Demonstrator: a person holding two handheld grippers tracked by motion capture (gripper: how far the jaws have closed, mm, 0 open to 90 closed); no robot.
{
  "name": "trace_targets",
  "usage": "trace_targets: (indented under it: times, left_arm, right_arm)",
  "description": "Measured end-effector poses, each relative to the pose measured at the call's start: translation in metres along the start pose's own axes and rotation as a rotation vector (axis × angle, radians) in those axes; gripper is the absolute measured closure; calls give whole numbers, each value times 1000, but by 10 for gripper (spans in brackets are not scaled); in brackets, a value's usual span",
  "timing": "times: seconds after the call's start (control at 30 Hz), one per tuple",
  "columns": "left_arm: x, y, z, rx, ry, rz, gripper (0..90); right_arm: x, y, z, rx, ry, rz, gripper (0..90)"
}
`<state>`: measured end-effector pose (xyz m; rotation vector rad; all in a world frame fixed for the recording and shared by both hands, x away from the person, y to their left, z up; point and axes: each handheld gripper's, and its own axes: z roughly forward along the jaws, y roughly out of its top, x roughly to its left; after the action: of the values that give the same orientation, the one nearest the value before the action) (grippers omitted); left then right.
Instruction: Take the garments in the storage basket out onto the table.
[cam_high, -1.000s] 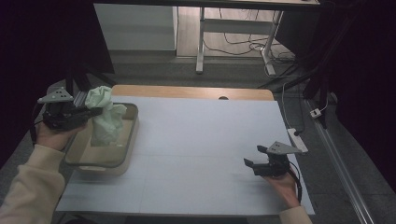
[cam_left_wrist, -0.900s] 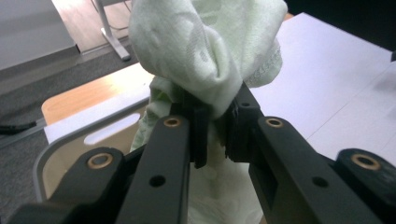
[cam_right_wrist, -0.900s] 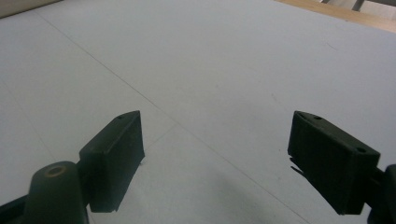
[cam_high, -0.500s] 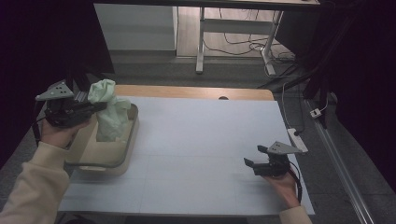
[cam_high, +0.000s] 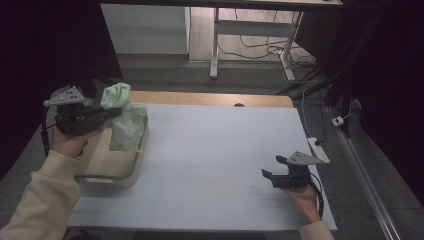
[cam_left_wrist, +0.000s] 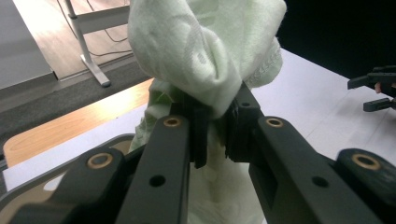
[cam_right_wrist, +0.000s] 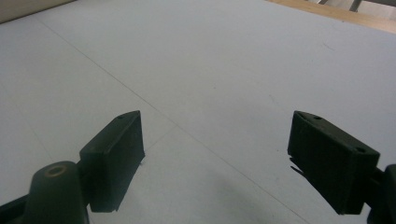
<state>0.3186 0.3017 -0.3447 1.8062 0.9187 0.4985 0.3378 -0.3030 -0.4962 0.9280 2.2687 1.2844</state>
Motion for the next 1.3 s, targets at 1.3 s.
trace_targets:
  times: [1.3]
  left_arm:
    - [-39, 25, 62, 28, -148, 69, 804]
  right_arm:
    - [1, 1, 0, -13, -9, -3, 185]
